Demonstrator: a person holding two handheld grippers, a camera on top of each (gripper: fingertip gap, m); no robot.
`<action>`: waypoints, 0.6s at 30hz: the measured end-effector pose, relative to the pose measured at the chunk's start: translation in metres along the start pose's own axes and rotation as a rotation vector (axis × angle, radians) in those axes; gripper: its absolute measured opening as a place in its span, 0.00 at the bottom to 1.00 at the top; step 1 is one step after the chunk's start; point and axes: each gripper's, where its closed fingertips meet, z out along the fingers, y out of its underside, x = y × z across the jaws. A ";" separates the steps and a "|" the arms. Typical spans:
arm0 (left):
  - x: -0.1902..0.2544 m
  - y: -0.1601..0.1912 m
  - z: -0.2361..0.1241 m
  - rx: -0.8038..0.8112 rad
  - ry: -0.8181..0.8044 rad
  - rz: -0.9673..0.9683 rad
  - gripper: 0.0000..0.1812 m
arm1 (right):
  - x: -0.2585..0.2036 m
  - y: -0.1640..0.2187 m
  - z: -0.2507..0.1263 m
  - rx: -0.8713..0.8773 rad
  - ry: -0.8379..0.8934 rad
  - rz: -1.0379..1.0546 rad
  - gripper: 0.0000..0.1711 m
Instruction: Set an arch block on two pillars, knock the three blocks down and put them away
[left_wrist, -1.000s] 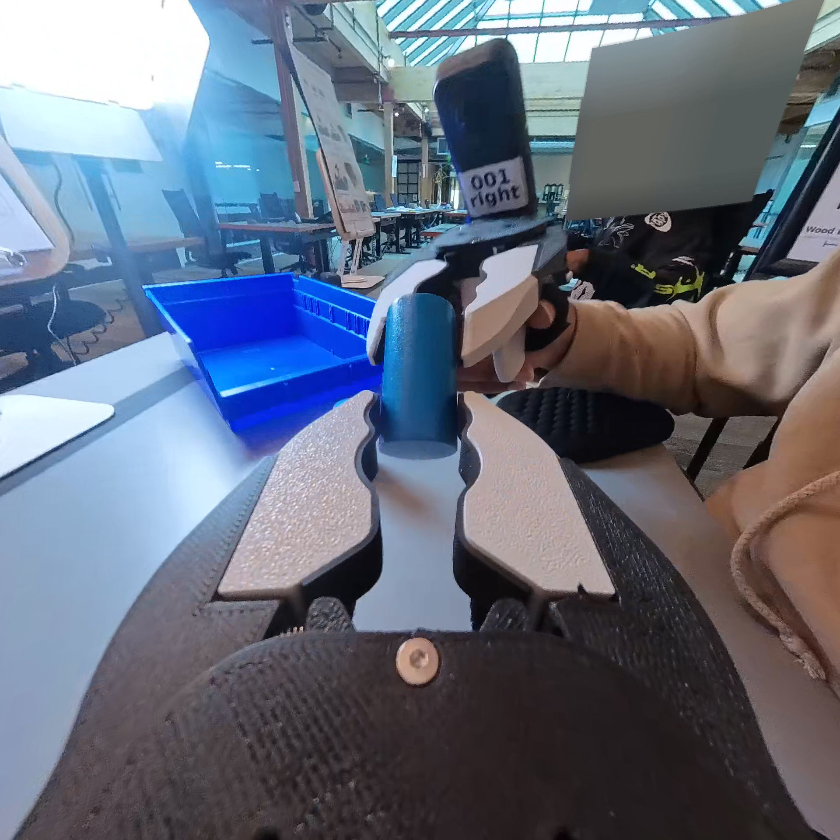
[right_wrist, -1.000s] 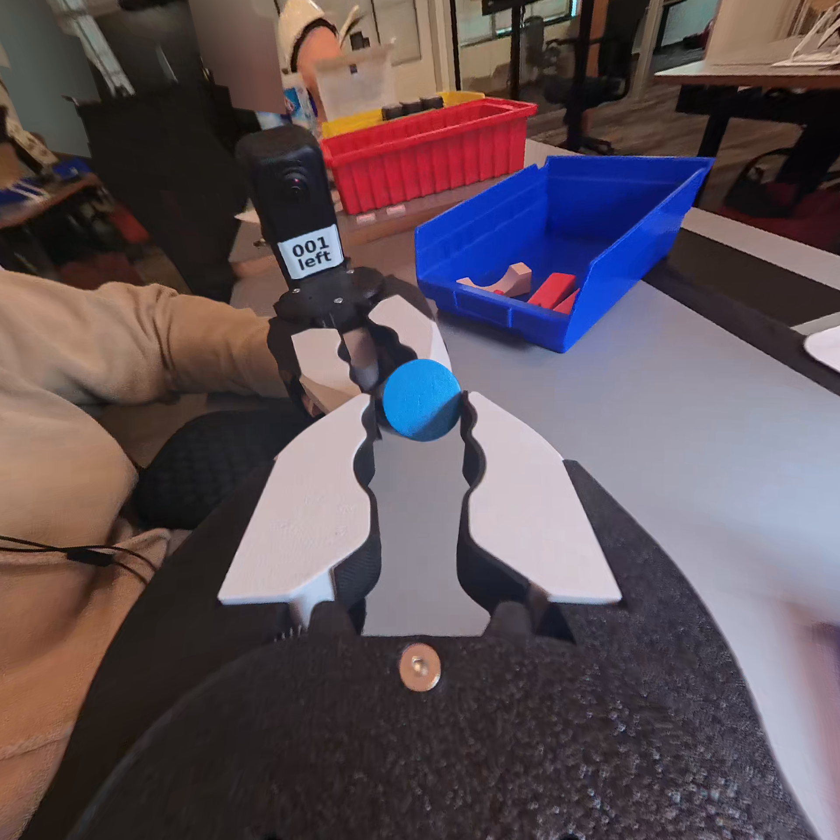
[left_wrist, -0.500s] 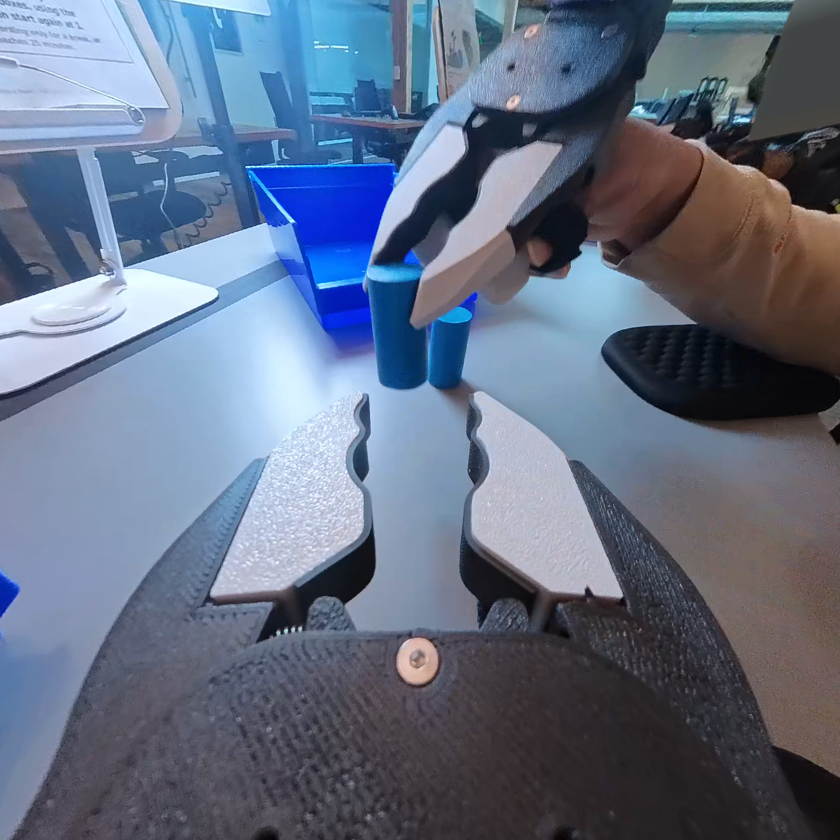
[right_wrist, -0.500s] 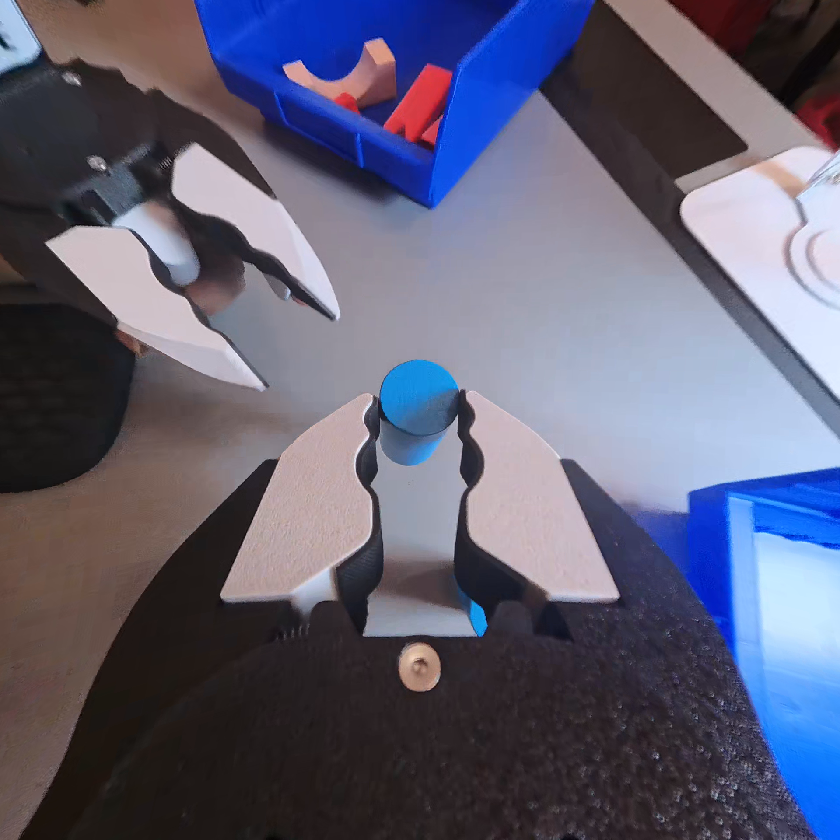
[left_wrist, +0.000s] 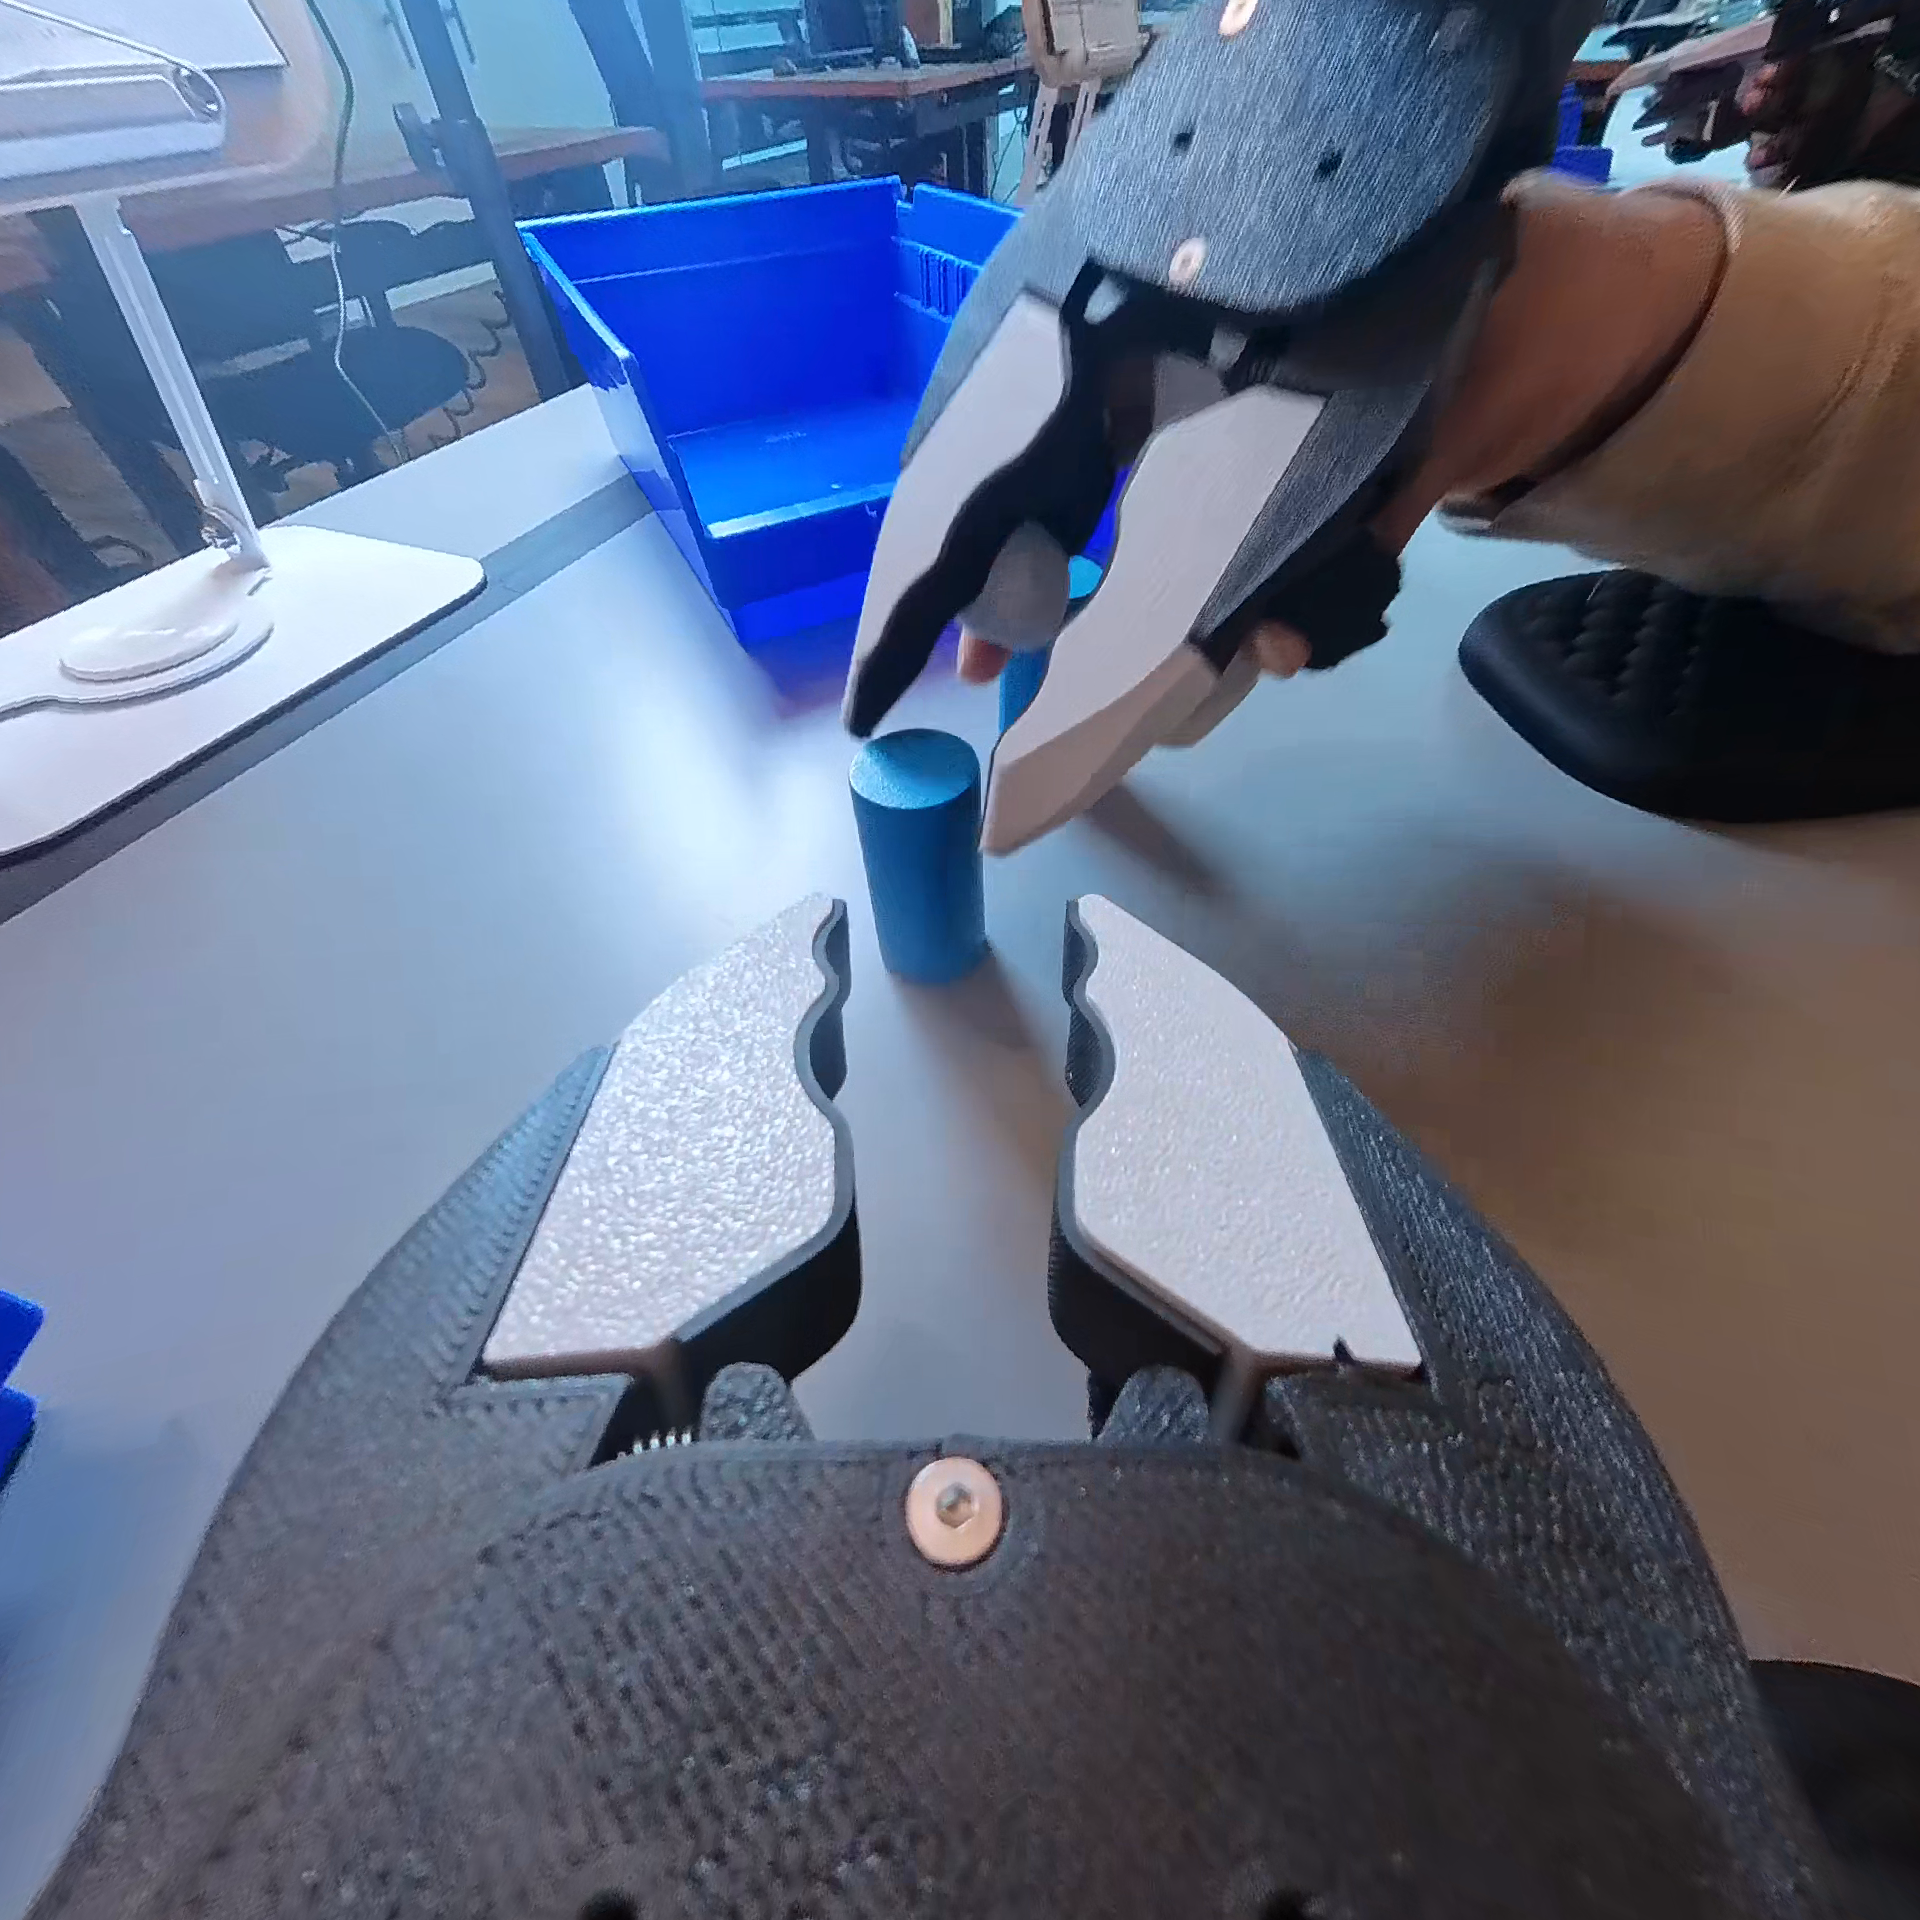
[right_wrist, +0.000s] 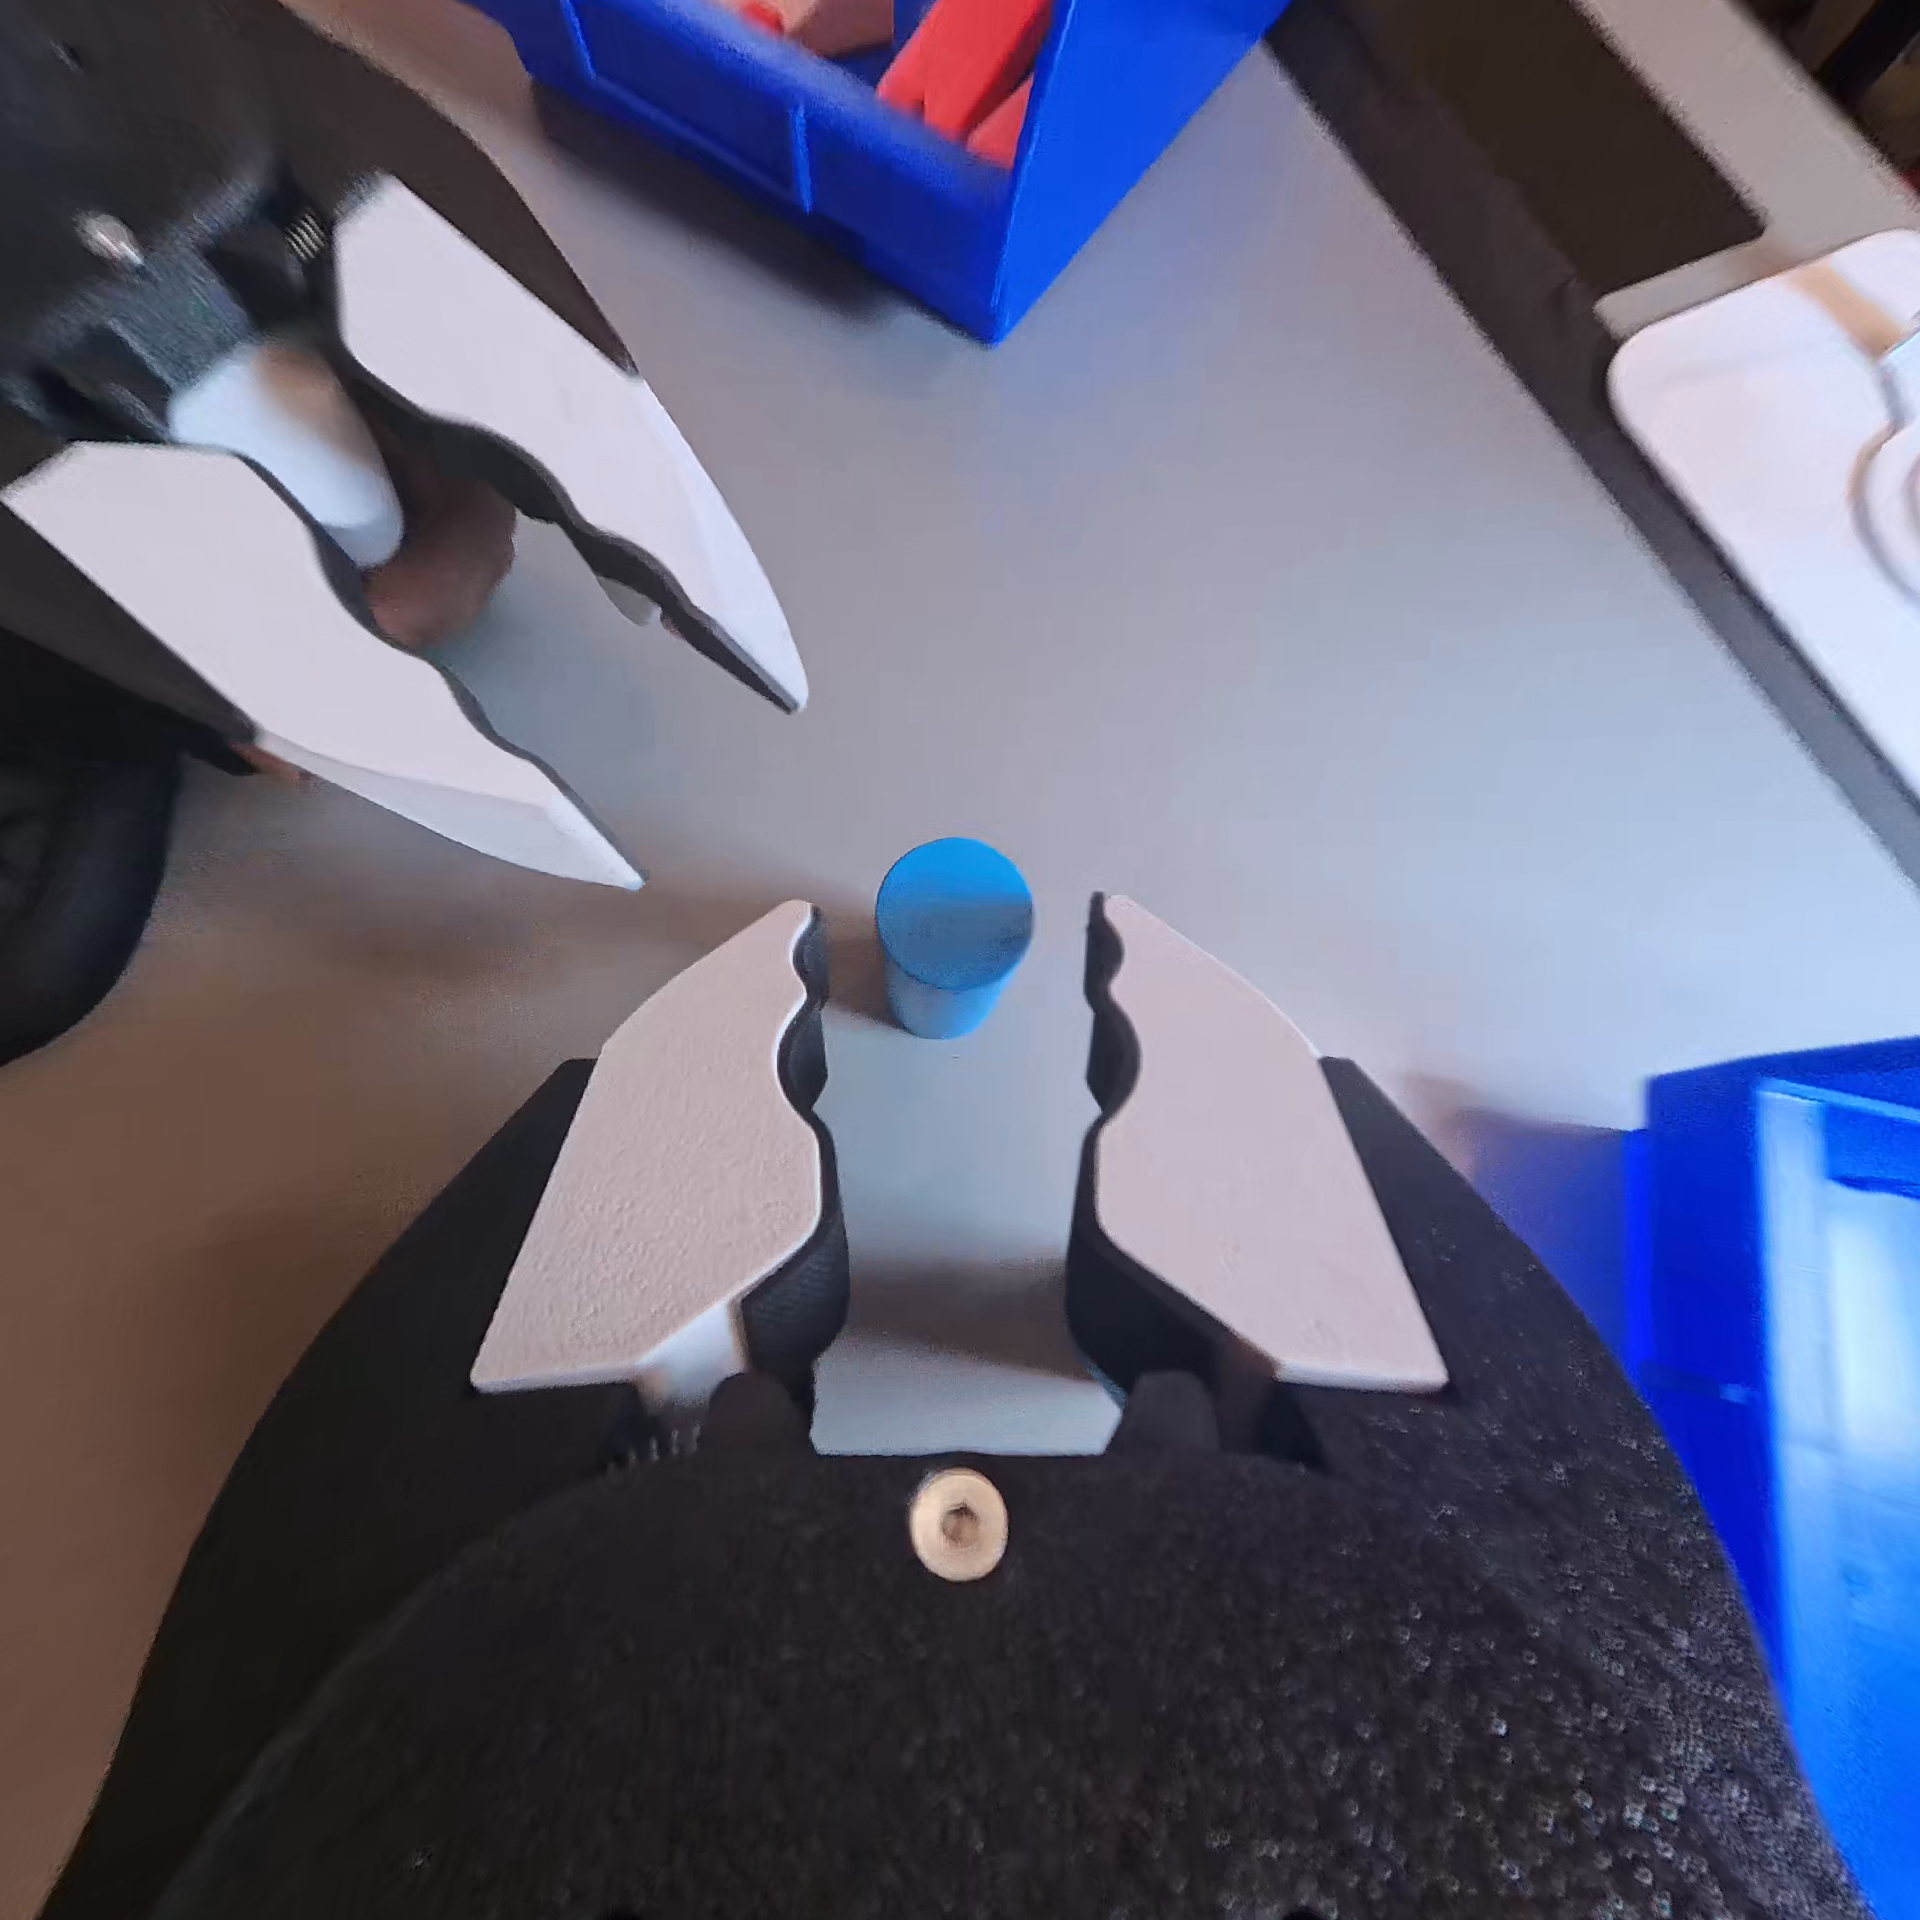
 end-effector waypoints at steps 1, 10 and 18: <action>0.000 0.001 0.001 -0.008 -0.004 0.004 0.22 | 0.003 -0.006 -0.009 0.027 0.008 -0.006 0.28; -0.001 0.015 0.027 -0.163 0.036 -0.009 0.29 | 0.050 0.022 -0.079 0.087 0.076 0.041 0.31; -0.003 0.022 0.056 -0.244 0.096 -0.013 0.21 | 0.045 0.068 -0.047 -0.028 0.017 0.046 0.18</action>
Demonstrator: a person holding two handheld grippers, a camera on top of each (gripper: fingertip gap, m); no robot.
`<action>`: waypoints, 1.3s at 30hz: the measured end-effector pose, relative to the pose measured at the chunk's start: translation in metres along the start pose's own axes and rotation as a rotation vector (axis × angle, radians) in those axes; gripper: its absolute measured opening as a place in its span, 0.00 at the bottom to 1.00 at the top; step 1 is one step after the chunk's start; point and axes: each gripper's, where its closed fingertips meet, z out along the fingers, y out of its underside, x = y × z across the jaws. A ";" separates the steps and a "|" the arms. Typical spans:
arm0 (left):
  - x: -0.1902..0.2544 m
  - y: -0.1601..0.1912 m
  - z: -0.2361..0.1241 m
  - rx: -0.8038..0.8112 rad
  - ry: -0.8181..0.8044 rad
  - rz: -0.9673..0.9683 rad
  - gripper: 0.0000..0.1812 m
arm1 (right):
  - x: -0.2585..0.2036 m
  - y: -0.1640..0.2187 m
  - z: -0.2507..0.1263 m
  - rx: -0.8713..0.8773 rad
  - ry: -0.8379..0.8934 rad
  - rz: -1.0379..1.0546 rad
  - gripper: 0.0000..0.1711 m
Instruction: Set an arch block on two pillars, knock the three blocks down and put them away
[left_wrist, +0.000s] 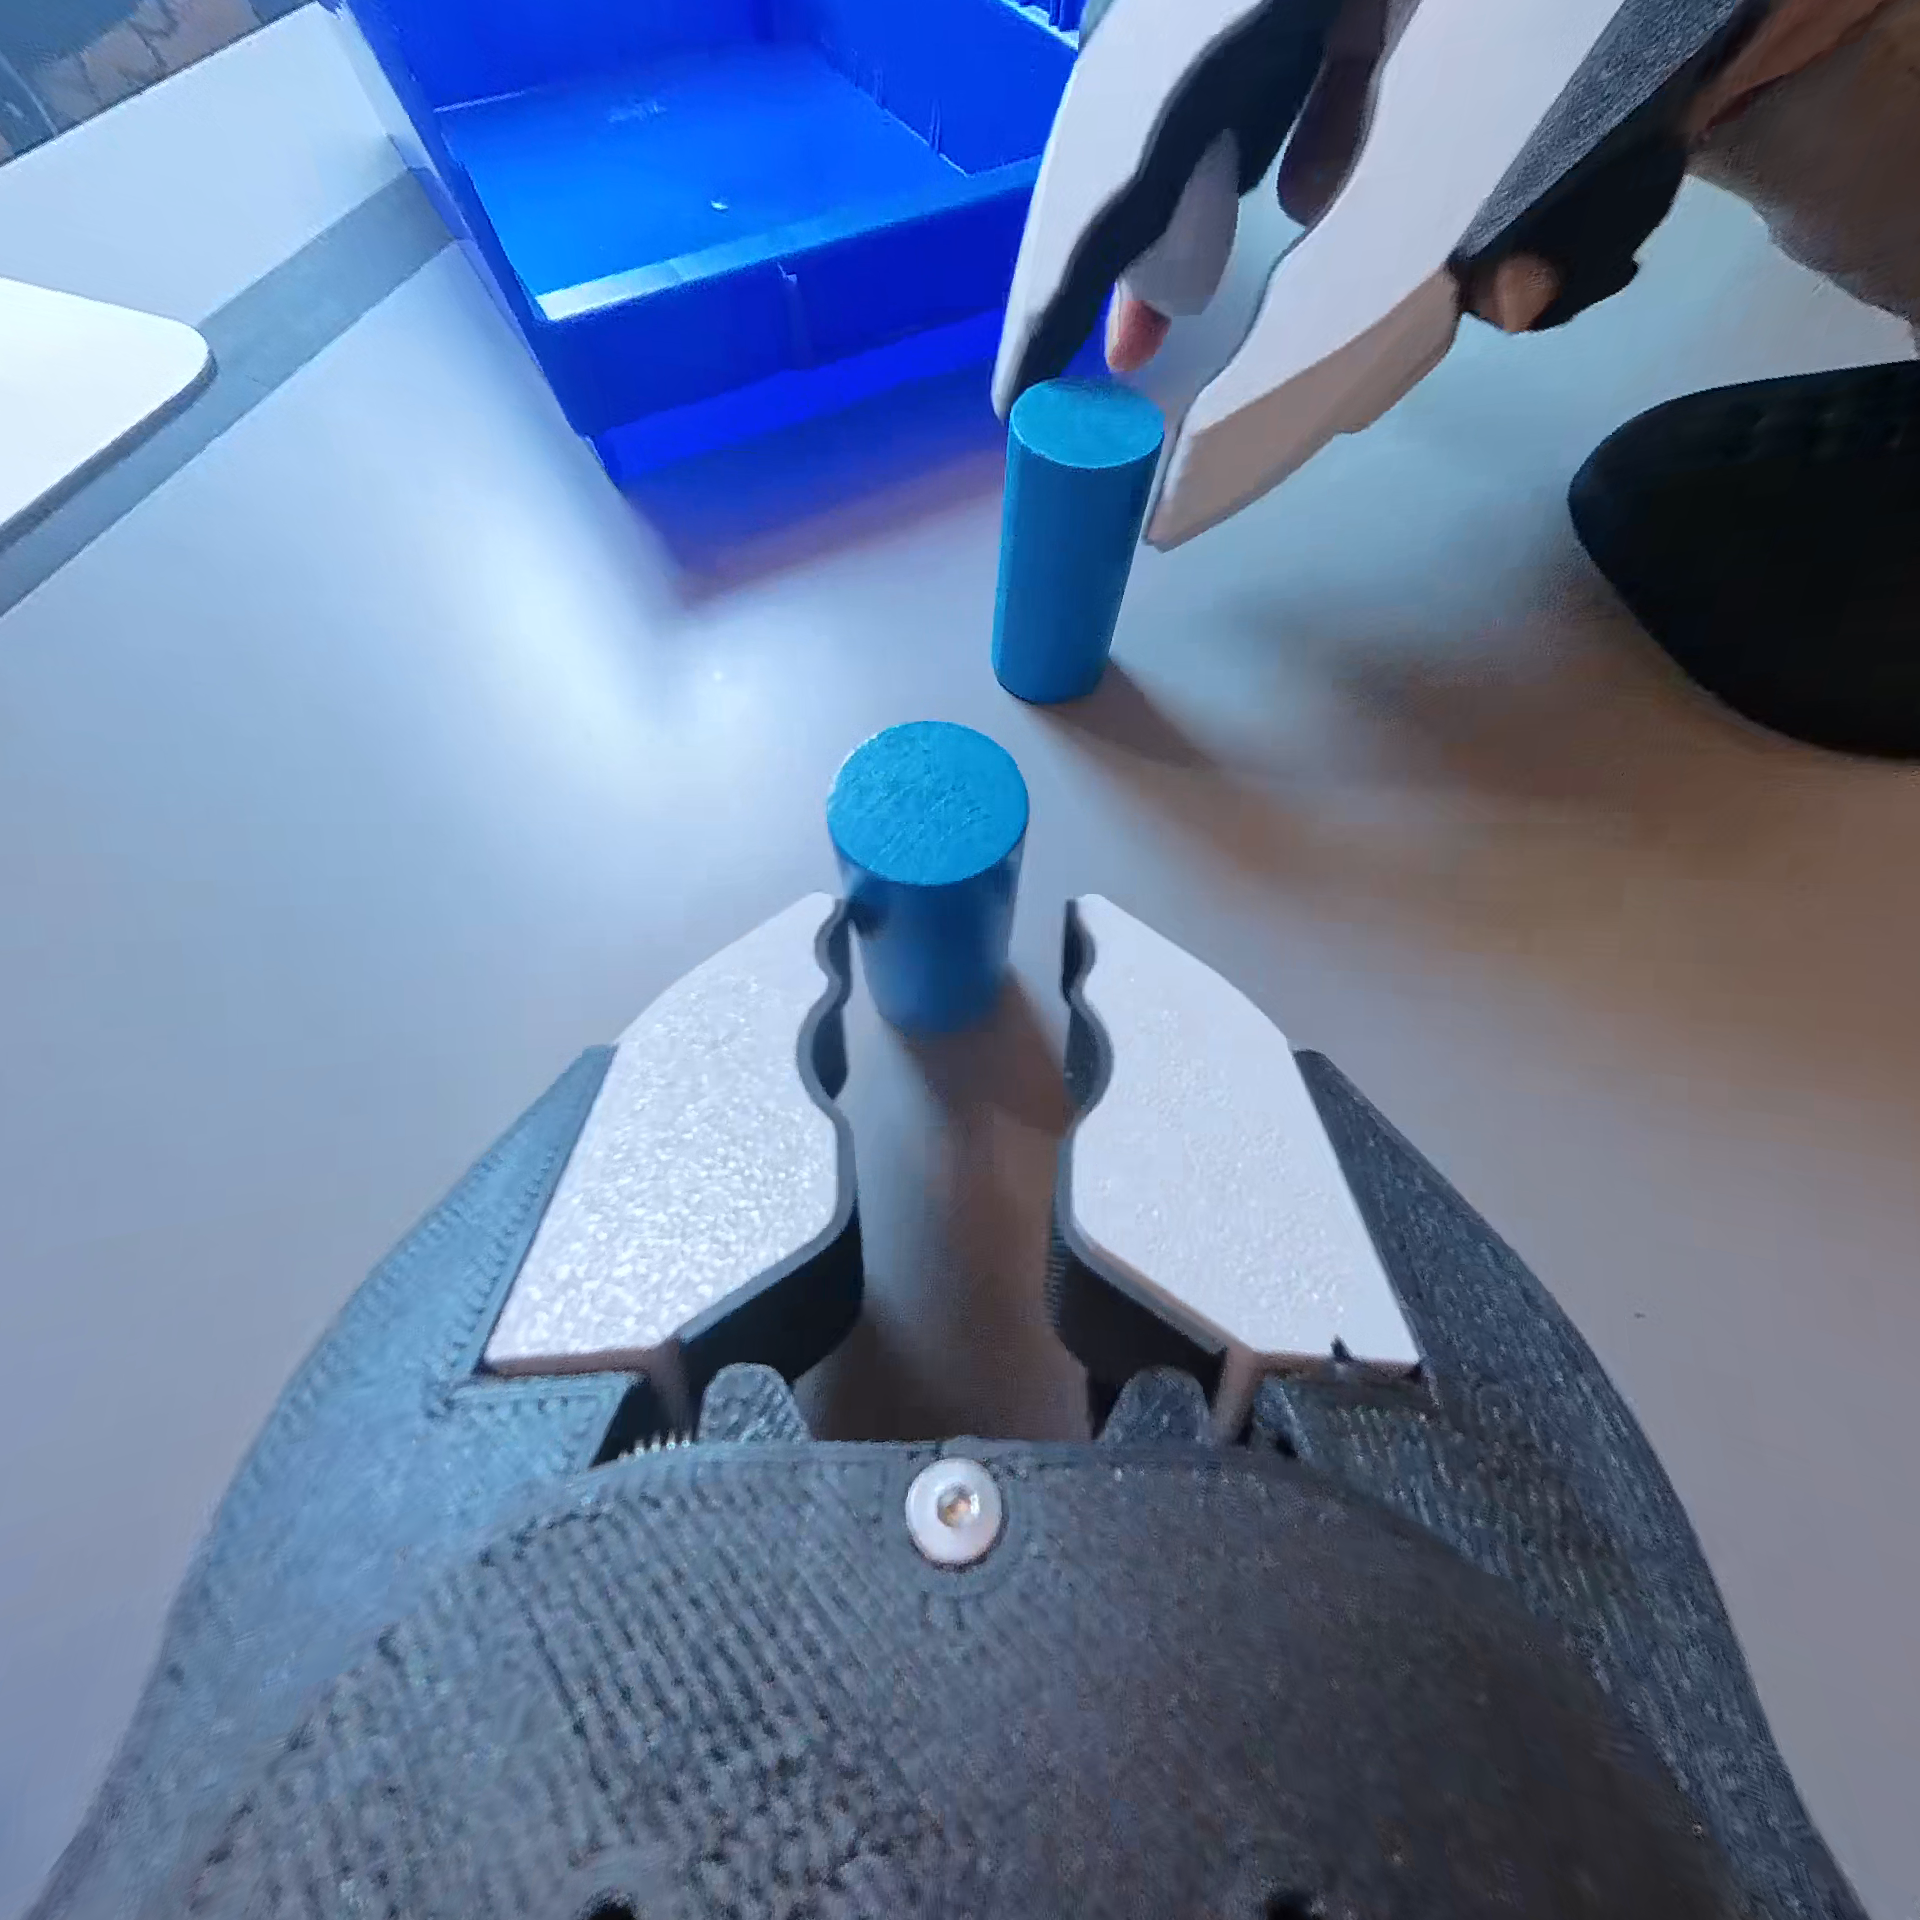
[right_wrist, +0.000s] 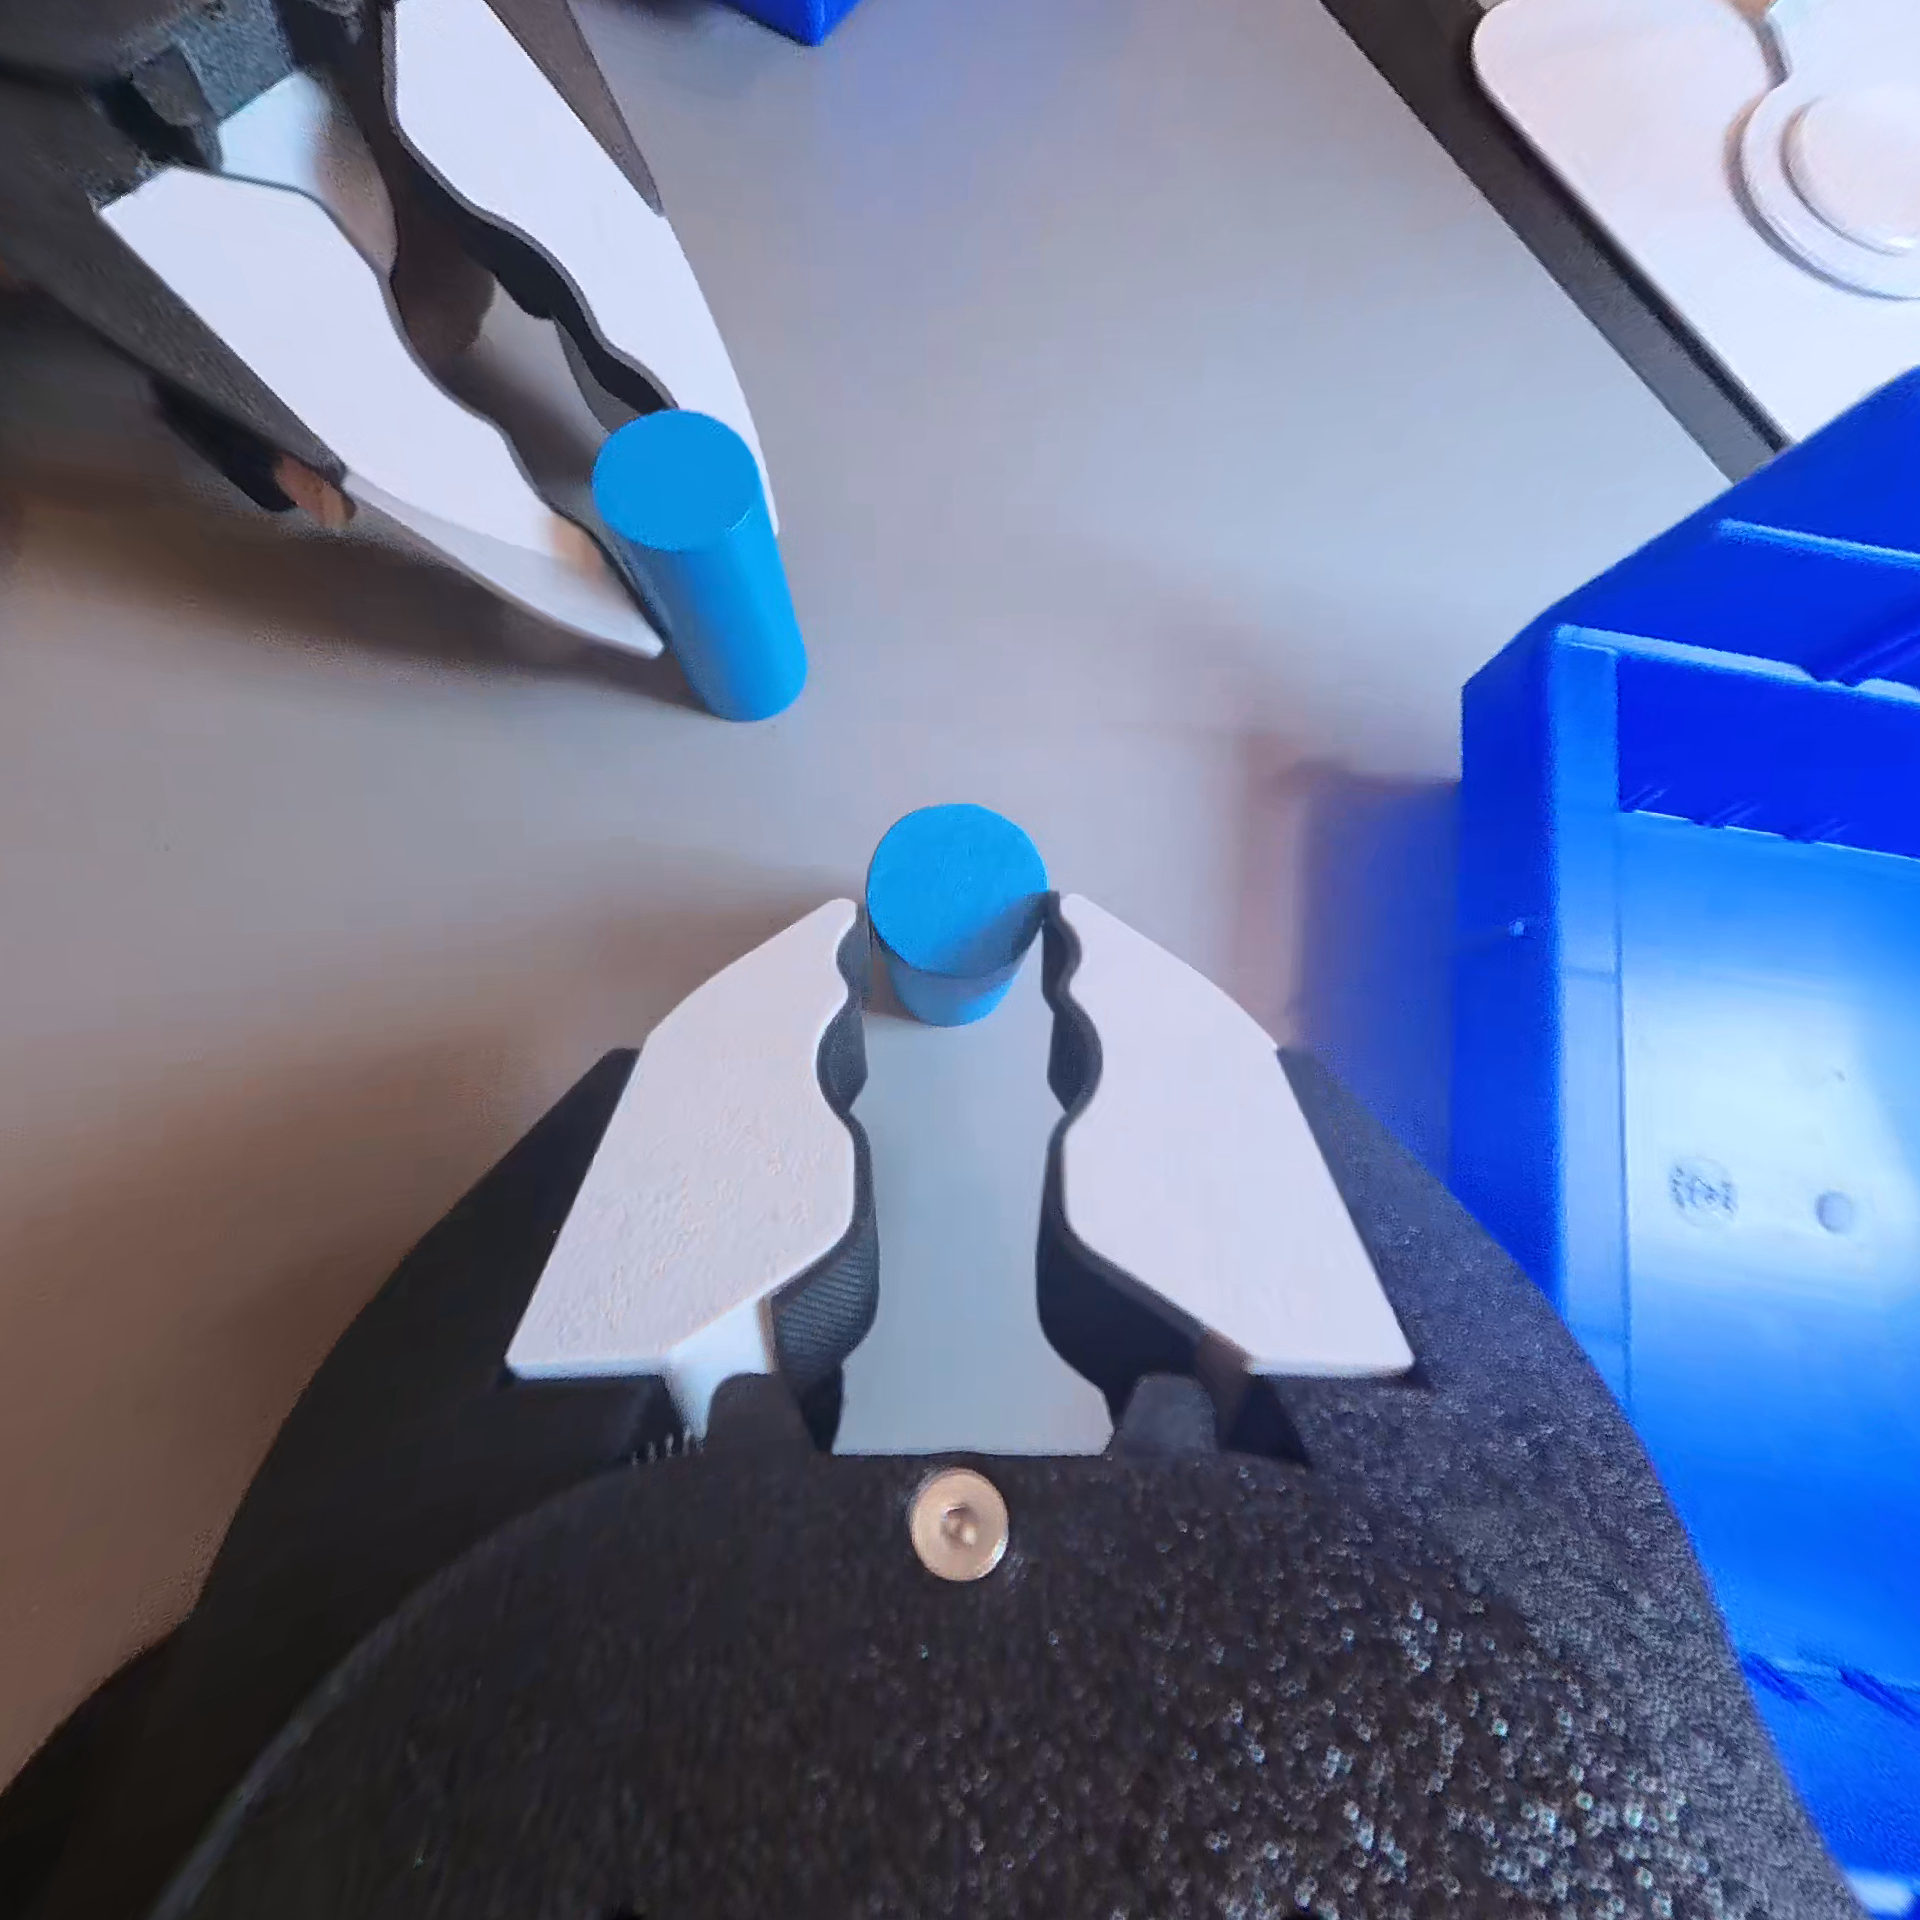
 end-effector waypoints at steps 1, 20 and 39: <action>-0.001 0.001 -0.001 -0.003 -0.015 0.022 0.16 | -0.001 -0.001 0.003 0.007 -0.006 -0.003 0.18; -0.005 0.015 -0.024 -0.018 -0.048 0.004 0.16 | -0.033 -0.017 0.017 0.027 -0.053 -0.041 0.18; -0.005 0.022 -0.021 -0.046 -0.057 0.015 0.16 | -0.032 -0.018 0.019 0.043 -0.040 -0.047 0.20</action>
